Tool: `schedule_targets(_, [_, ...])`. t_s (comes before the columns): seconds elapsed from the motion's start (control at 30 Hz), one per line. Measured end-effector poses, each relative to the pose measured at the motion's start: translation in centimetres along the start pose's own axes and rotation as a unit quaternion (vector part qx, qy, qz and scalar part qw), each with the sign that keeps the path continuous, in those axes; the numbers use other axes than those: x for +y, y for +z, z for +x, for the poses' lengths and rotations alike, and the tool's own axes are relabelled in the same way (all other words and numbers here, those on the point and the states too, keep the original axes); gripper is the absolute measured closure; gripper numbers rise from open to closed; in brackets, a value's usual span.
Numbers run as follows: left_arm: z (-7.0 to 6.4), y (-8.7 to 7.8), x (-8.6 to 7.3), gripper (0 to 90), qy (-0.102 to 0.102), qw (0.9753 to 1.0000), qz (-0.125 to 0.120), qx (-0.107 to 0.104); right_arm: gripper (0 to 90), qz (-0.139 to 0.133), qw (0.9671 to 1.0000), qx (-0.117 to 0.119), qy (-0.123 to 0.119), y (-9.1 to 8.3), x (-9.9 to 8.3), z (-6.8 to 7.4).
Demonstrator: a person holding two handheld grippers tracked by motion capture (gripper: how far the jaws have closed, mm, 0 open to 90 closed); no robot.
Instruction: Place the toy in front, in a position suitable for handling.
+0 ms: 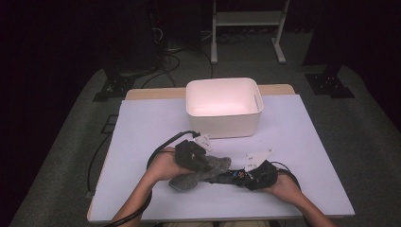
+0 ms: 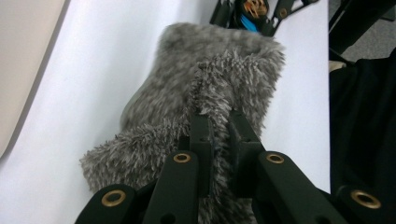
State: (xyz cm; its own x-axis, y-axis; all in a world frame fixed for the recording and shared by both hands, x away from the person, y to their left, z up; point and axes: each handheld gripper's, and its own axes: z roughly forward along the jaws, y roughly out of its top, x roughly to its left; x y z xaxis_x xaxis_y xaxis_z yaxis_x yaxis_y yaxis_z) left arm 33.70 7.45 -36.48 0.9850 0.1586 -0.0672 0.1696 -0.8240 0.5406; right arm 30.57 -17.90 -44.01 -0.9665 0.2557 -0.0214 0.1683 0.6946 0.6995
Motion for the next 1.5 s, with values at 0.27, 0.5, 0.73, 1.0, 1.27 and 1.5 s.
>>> schedule_targets(0.27, [-0.3,1.3,2.0,82.7,0.02,0.9998,-0.001,-0.008,62.3,-0.004,1.0,0.005,-0.002,1.4,1.2,-0.7])
schedule_targets(0.5, [-1.2,3.6,5.0,82.6,0.05,0.9986,0.007,-0.018,62.4,-0.012,0.9999,0.008,-0.001,1.8,1.4,-0.5])
schedule_targets(0.73, [-0.6,2.4,3.5,82.6,0.035,0.9993,0.005,-0.009,62.5,-0.012,0.9999,0.011,0.001,1.7,1.3,-0.6])
schedule_targets(1.0, [0.2,-0.2,-0.3,82.6,-0.002,0.9999,-0.007,0.013,62.6,-0.008,0.9999,0.011,-0.001,1.7,1.3,-0.7])
schedule_targets(1.27, [0.8,-1.4,-3.2,82.4,-0.034,0.9991,-0.014,0.023,64.2,-0.002,0.9999,0.012,0.0,1.4,1.1,-0.8])
schedule_targets(1.5, [1.5,-1.0,-4.5,82.4,-0.053,0.9982,-0.024,0.014,67.4,-0.006,0.9998,0.014,0.015,0.3,0.2,-1.0])
